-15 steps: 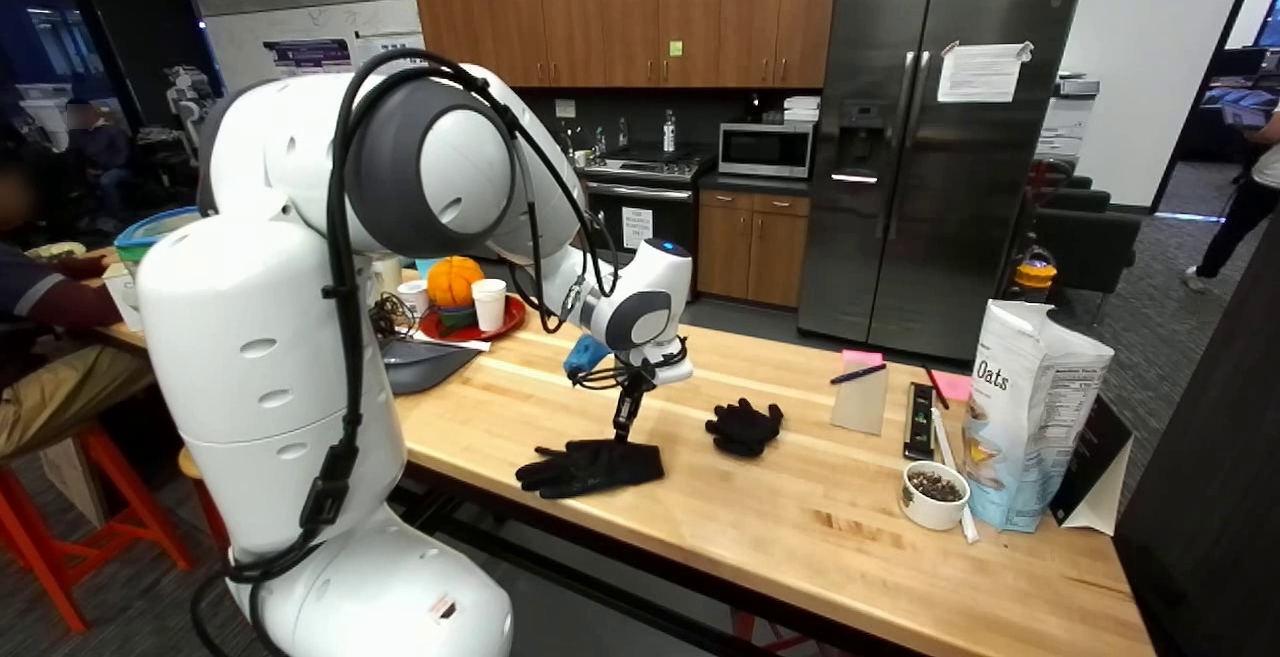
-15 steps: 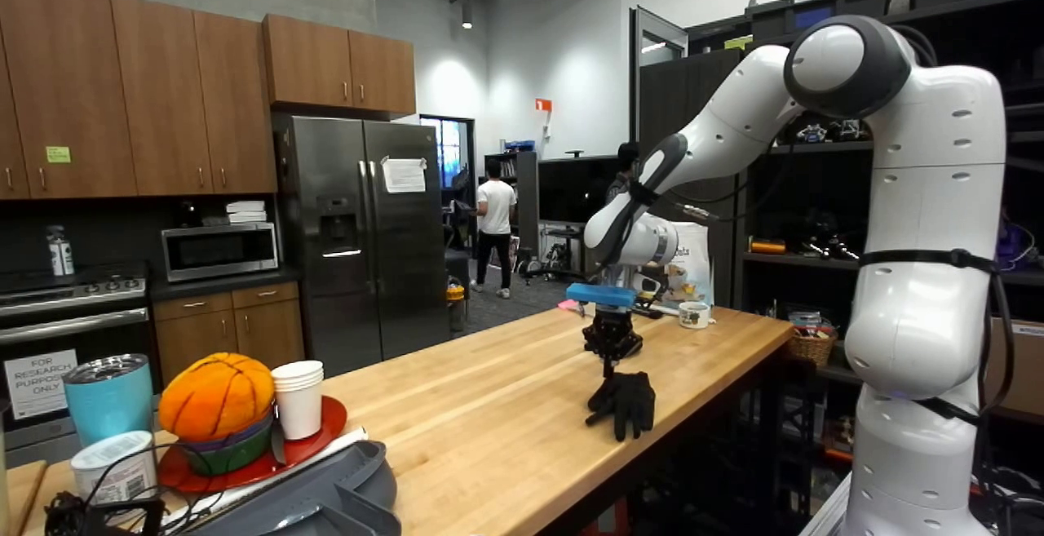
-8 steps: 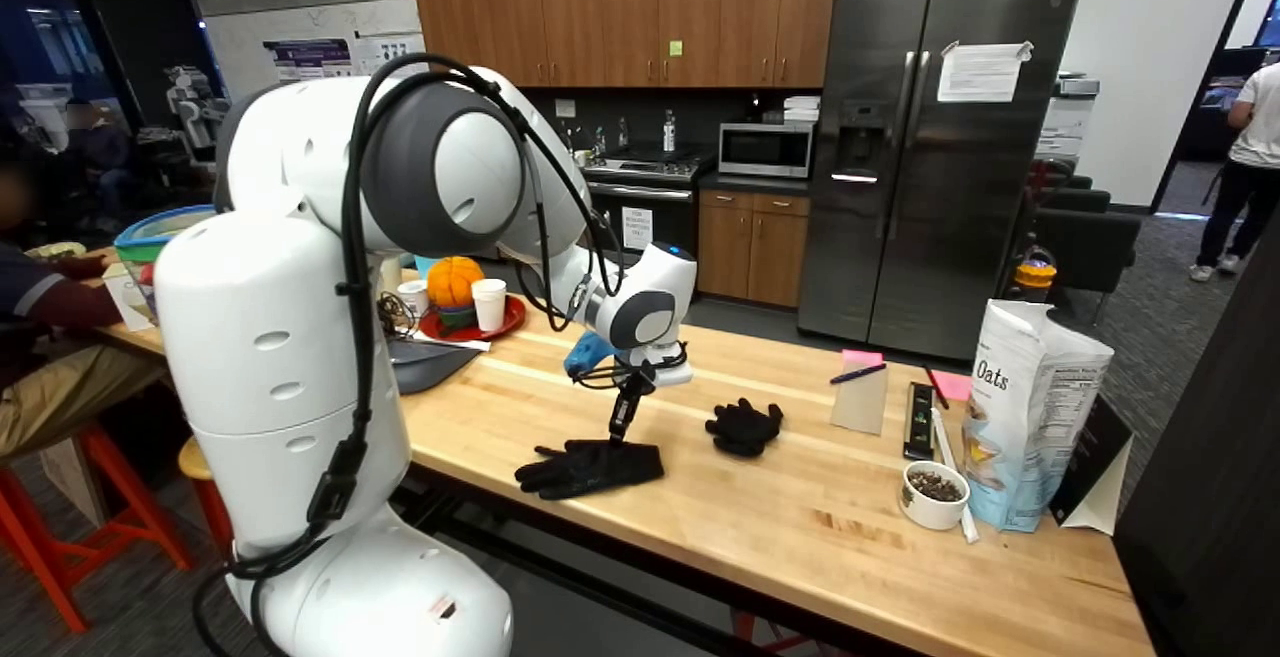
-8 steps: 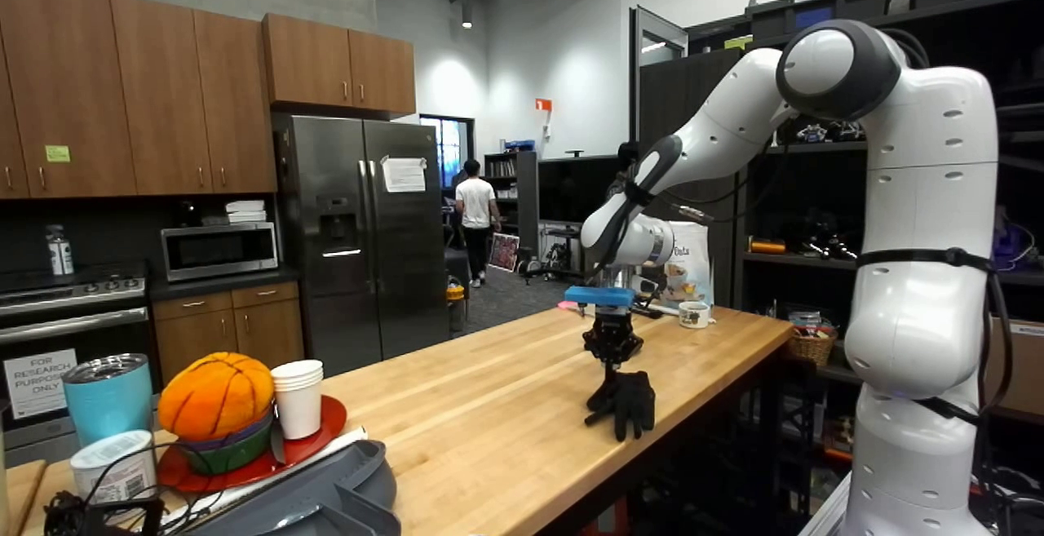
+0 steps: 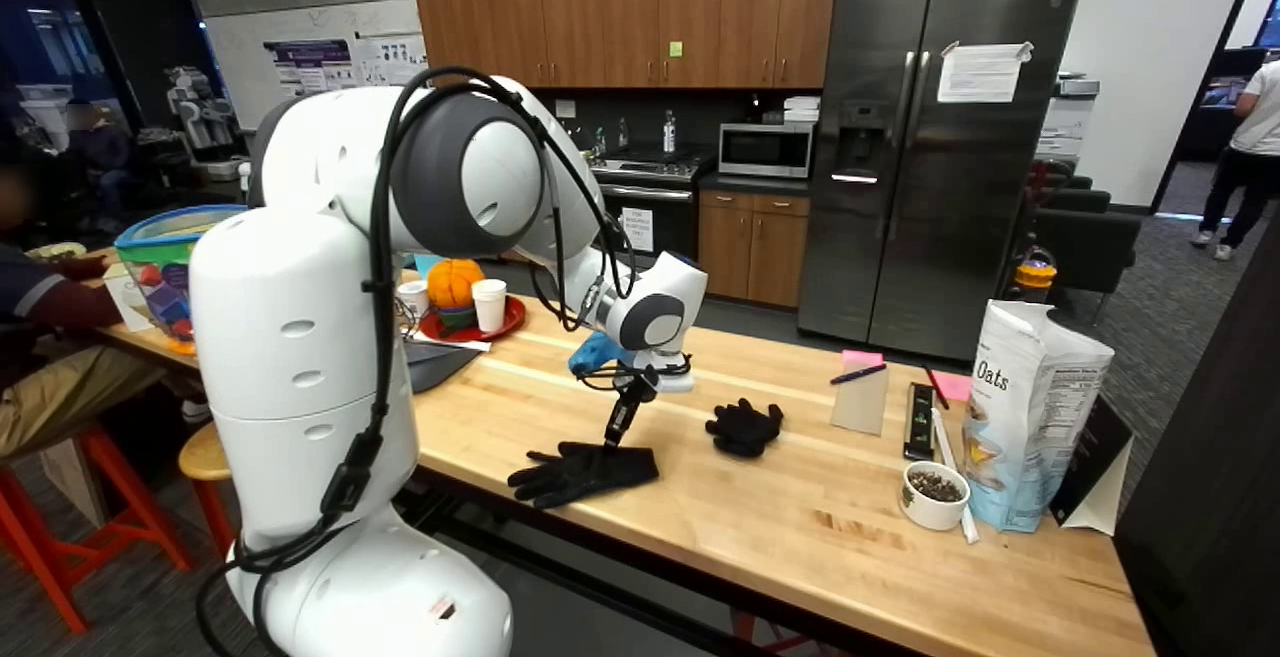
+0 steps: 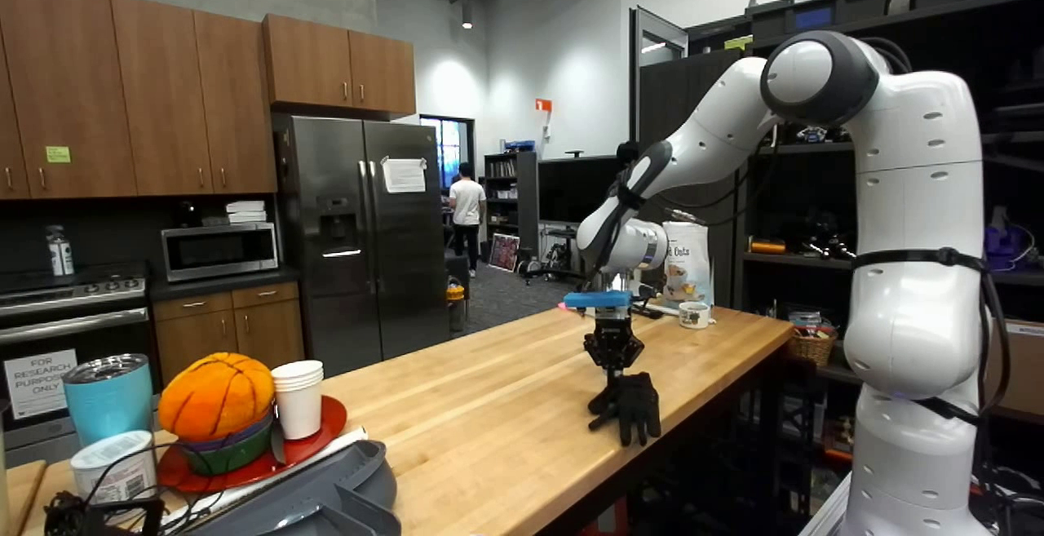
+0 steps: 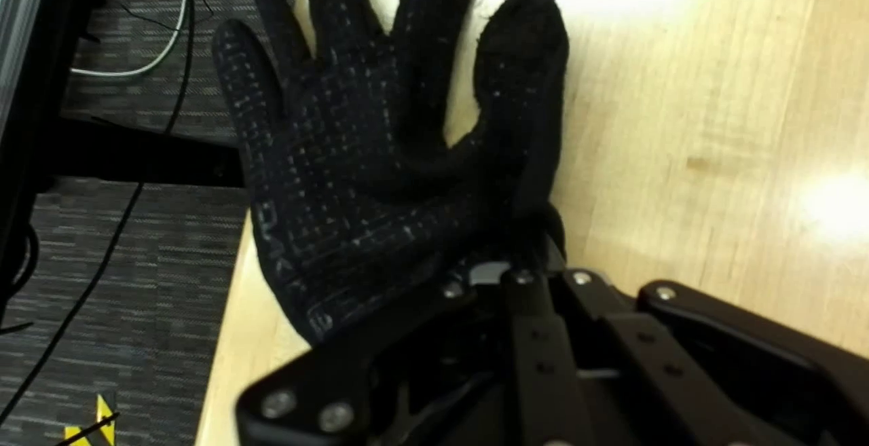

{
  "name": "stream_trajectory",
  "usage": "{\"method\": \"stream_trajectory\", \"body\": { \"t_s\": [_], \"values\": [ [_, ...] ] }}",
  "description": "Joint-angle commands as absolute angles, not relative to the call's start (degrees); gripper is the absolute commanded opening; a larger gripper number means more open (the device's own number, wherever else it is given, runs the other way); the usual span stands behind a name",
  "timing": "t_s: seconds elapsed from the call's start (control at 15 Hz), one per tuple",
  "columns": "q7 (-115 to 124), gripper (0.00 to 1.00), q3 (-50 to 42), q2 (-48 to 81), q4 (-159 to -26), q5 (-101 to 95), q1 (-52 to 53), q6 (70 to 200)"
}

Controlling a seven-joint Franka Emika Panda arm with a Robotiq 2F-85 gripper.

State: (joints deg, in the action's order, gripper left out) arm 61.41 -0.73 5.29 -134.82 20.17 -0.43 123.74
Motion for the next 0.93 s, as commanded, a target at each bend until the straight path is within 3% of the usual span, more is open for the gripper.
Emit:
{"method": "stream_trajectory", "body": {
  "t_s": [0.0, 0.87],
  "values": [
    [60.99, 0.0, -1.63, 8.29, -131.26, 22.66, -1.29, 119.01],
    [60.95, 0.0, -5.2, 7.26, -128.83, 22.73, -3.96, 118.49]
  ]
}}
